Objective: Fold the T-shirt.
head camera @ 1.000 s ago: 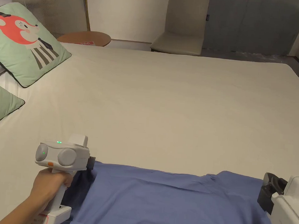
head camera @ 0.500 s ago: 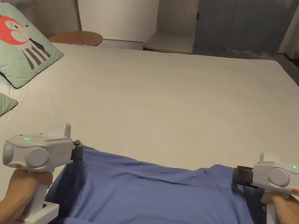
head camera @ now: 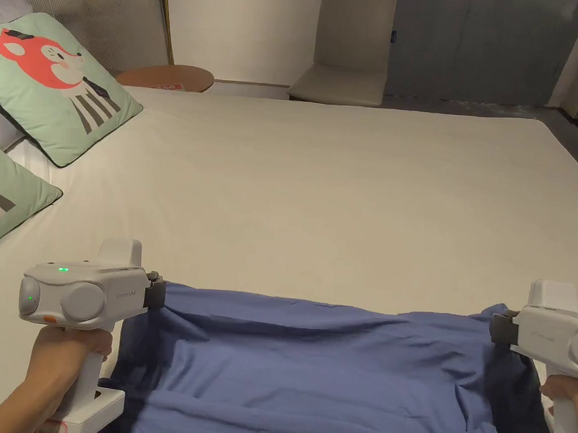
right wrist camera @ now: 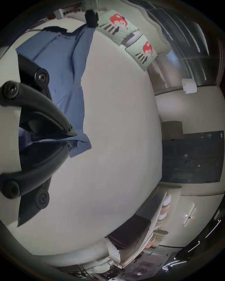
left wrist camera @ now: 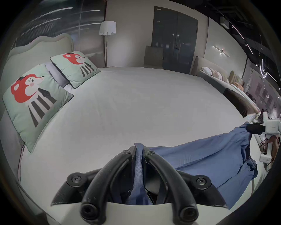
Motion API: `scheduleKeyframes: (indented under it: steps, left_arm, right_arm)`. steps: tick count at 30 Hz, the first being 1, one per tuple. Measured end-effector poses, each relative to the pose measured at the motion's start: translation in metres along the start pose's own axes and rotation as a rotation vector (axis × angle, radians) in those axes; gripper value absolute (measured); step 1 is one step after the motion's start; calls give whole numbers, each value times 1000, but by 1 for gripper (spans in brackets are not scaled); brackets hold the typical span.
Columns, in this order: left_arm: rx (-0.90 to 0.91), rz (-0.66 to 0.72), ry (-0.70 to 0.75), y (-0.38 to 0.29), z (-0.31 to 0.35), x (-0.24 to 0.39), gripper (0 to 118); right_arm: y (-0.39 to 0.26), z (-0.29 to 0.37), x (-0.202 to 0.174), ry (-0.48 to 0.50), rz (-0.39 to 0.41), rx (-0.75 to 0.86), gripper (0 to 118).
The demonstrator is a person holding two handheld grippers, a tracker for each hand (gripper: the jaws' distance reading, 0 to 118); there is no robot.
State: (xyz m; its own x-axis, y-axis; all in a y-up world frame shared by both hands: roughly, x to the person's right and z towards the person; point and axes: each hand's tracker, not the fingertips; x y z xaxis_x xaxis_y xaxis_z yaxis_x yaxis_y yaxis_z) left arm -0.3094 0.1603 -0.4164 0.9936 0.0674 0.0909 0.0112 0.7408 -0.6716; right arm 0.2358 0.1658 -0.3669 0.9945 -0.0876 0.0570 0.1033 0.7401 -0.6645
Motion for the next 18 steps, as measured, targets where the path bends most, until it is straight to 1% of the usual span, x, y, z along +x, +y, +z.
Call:
scheduleKeyframes:
  steps: [1,4,7,10,15,18]
  left_arm:
    - [2,6,4,-4,7,-1,3]
    - [10,32,10,-17,26,-5,3]
    - [13,68,7,-35,46,-11,3]
    - [9,103,-4,-60,65,-19,3]
    - [-21,158,-4,-111,90,-31,3]
    - [-48,190,-11,-139,98,-38,3]
  right_arm:
    - [-2,17,0,22,12,23,6]
    - [-17,55,0,51,12,77,6]
    - [-41,90,-1,79,-1,117,6]
    - [-68,110,0,110,-18,125,6]
    - [-119,131,1,119,-75,117,6]
    - [-147,131,0,91,-92,89,6]
